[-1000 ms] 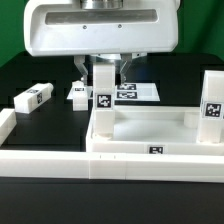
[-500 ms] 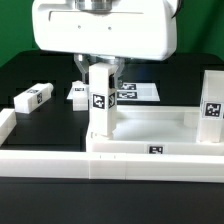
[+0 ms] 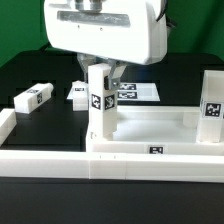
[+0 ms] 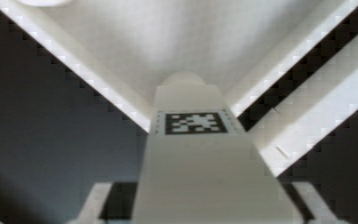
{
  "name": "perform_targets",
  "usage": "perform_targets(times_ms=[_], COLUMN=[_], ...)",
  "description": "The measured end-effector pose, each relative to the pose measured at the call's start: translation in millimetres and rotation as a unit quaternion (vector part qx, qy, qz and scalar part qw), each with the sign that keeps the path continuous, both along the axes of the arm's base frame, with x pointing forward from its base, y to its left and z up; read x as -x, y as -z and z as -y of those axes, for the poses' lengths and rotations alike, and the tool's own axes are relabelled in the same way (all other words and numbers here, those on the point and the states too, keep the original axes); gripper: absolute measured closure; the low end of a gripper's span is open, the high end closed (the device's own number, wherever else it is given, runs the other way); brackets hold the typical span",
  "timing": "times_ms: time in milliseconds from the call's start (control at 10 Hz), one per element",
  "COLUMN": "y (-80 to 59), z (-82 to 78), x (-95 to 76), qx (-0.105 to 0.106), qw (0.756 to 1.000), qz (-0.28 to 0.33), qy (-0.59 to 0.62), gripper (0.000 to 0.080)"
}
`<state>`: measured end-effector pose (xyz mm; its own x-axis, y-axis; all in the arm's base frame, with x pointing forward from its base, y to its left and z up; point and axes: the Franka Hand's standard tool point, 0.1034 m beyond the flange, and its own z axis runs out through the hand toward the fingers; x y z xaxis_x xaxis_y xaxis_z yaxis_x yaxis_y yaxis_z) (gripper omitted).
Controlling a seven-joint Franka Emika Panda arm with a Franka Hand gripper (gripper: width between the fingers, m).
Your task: Assemble desk
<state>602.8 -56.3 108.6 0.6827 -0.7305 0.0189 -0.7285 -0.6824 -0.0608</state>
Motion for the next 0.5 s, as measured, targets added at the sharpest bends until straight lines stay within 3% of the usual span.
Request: perform_targets(times_ms=[100, 200, 300, 400, 500], y=[0.1, 0.1, -0.4, -0.8, -0.8], z=[-0.5, -0.7, -1.6, -2.6, -3.7], x=[0.0, 0.1, -0.4, -1.0, -1.2], qx=[0.001, 0.002, 0.004, 0.007, 0.013], qw=[1.0, 1.0, 0.999, 0.996, 0.99], qz=[0.0, 0.0, 0.0, 0.001, 0.002], qy=[-0.012, -0.027, -0.046, -0.087, -0.141], gripper=[0.0355, 0.0355, 0.0224, 0.0173, 0.0173])
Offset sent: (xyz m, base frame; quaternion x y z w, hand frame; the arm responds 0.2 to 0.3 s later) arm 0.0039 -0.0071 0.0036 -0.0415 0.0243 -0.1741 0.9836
